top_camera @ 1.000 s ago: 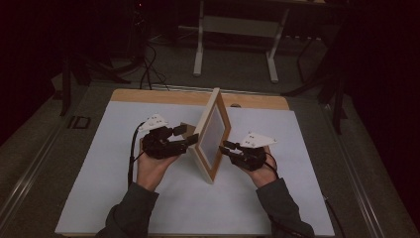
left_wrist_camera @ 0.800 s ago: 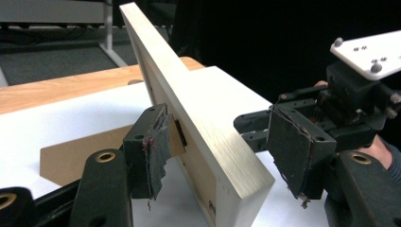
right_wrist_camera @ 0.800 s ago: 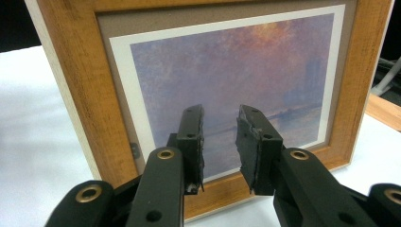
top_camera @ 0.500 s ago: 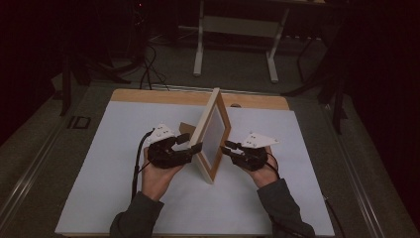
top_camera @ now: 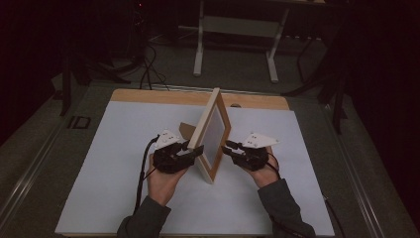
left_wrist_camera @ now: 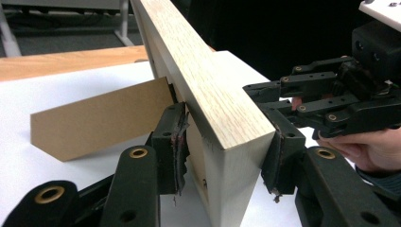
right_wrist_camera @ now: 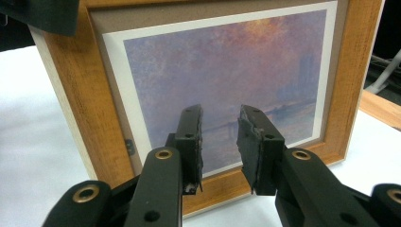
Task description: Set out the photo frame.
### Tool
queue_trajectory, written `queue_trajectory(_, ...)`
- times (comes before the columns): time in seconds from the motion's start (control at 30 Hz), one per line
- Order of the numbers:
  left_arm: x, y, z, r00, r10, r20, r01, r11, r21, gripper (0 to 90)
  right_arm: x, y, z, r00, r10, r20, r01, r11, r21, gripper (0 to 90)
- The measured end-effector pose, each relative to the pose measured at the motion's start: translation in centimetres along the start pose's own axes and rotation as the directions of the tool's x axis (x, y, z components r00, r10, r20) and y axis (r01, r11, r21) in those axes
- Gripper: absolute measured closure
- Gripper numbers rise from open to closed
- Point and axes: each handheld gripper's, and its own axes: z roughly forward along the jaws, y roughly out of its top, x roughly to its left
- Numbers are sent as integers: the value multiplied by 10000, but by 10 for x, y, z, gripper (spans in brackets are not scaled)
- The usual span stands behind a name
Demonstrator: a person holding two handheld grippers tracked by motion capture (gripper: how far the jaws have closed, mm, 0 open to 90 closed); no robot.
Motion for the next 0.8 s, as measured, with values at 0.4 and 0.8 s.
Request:
queue_trajectory(0.4,-11,-8,10,9983,182,-547,-165,9994,299,619,0,-1,2,10000,-17,-13,17,10000,48,696)
queue_trajectory(0.8,-3,-7,8,9992,141,-374,-122,9988,484,662,-4,-3,-2,9998,97,146,-98,9999,59,691)
